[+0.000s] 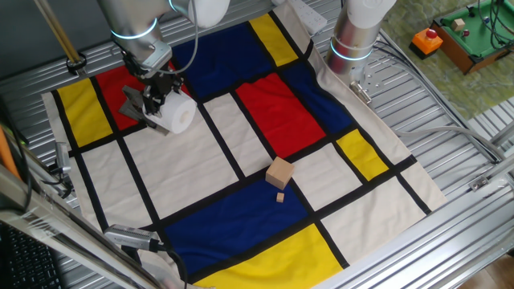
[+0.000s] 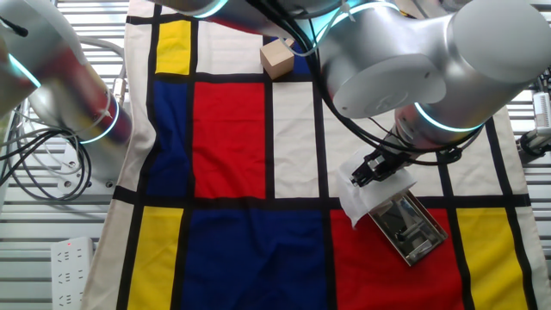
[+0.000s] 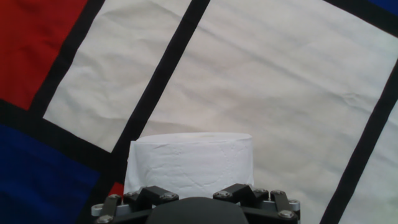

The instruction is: Put the toilet paper on its holder

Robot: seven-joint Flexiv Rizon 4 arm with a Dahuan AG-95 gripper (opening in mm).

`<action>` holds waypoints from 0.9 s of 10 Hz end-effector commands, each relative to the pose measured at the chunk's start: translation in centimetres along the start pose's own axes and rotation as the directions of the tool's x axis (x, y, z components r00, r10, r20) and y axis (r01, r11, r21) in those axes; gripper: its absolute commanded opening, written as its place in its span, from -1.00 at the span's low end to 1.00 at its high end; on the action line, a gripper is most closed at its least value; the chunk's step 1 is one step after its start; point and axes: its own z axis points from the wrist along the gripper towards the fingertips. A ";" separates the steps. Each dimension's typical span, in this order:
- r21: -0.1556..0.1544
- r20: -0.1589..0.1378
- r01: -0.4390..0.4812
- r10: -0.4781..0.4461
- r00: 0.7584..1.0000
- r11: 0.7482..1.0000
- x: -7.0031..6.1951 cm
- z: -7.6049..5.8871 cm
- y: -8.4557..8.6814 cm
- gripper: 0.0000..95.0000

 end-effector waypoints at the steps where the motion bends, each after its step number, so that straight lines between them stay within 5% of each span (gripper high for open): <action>1: -0.001 0.002 0.000 0.000 1.000 1.000 0.0 -0.1 0.0 -1.00; 9: -0.006 0.001 -0.004 0.004 1.000 1.000 0.0 0.0 0.0 -1.00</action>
